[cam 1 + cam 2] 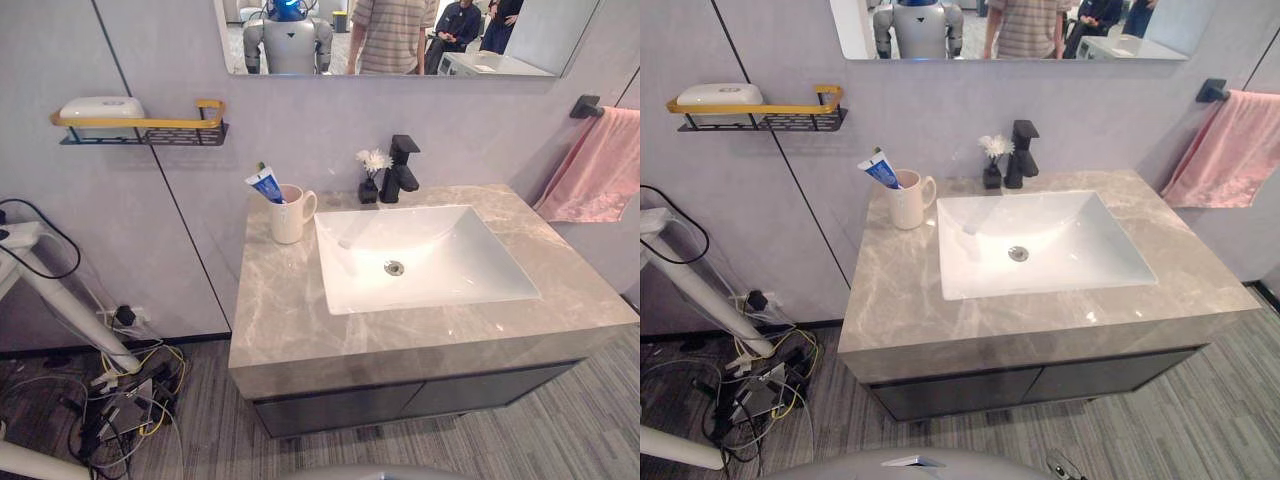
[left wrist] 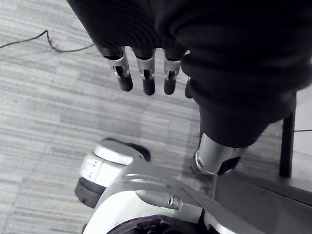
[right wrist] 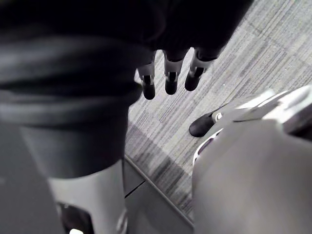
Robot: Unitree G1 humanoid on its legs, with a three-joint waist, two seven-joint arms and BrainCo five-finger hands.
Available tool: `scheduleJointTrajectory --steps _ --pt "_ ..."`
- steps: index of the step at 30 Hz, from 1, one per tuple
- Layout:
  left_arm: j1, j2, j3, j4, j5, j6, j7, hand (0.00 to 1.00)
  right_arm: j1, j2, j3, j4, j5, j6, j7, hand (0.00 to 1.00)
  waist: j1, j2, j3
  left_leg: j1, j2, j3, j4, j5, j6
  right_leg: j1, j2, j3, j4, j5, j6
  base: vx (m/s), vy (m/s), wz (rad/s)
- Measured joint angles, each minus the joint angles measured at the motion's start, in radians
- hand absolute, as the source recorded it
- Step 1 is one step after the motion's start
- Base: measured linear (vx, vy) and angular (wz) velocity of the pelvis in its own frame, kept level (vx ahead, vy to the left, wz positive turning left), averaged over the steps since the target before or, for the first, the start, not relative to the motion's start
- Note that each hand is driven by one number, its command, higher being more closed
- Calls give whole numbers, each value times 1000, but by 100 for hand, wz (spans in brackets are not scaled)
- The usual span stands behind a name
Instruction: Organize washtable
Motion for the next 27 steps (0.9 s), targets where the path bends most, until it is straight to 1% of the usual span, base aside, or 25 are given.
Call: scheduleJointTrajectory --steps 5,8,12,13,14,15,17,18,19,20,22,23,24,27 --pt "0 1 -35 0 -1 0 1 0 2 -9 6 1 -2 0 10 0 -15 14 18 -9 2 -22 7 -6 -8 11 2 -19 0 -4 0 -40 -8 11" --pt "-6 2 -38 -1 -2 0 11 0 3 -12 13 1 -3 0 10 0 -17 19 27 -48 2 -63 38 -9 -11 10 4 -59 0 -8 -5 -24 -37 41" --pt "-10 -9 -31 -6 -10 -4 25 0 -7 -16 29 -2 -39 -2 8 0 -11 29 62 -87 2 -128 62 -3 -14 18 12 -114 1 -19 -12 -3 -53 52" --pt "-10 -19 -15 -11 -11 -5 26 0 -13 -20 35 -2 -39 -3 7 0 -9 25 78 -87 3 -140 64 -2 -16 21 12 -129 16 -27 -15 -3 -41 40" --pt "-10 -28 4 -15 -11 -6 26 0 -20 -23 35 -2 -39 -3 5 0 -9 36 95 -86 4 -155 67 0 -19 15 10 -143 47 -43 -11 -16 -31 38" --pt "-10 -31 9 -20 -11 -6 25 0 -23 -24 36 -2 -39 -4 2 0 -9 34 98 -86 4 -159 70 0 -19 7 8 -147 61 -56 -13 13 -23 26" --pt "-6 -44 48 -24 -11 -5 26 0 -28 -29 36 -2 -40 -3 -6 0 -9 36 101 -86 4 -161 77 -3 -18 -15 0 -147 108 -86 -14 59 -14 2" --pt "-4 -54 82 -25 -12 -4 26 0 -30 -31 36 -2 -40 -3 -9 0 -9 38 100 -89 5 -153 100 -22 -16 -34 -3 -135 143 -109 -14 77 -8 -14" --pt "-3 -57 94 -26 -12 -4 26 0 -32 -31 35 -2 -40 -3 -9 0 -10 38 100 -91 8 -150 110 -35 -16 -38 -3 -130 156 -115 -11 68 5 -33" --pt "-3 -63 123 -27 -12 -3 24 0 -36 -30 33 -2 -40 -2 -9 0 -9 38 100 -97 14 -137 134 -62 -16 -46 -1 -109 177 -130 -4 38 7 -32" --pt "-3 -65 136 -27 -13 -3 23 0 -36 -29 31 -2 -41 -2 -8 0 -12 43 94 -99 16 -126 150 -79 -14 -54 1 -96 188 -140 -3 104 2 -27" --pt "-9 -66 146 -27 -19 -4 21 0 -38 -29 27 -2 -41 -1 -7 0 -17 42 81 -97 14 -120 160 -85 -13 -62 1 -88 190 -140 0 145 -5 -15" --pt "-10 -64 149 -27 -20 -4 21 0 -38 -29 24 -2 -41 -1 -7 0 -17 46 79 -96 12 -119 159 -85 -13 -63 1 -86 190 -139 1 164 -4 -15" --pt "-15 -63 149 -30 -20 -4 21 0 -36 -28 4 -1 -41 0 -4 0 -20 47 78 -94 4 -112 149 -85 -11 -69 -4 -62 184 -128 3 115 17 -20"
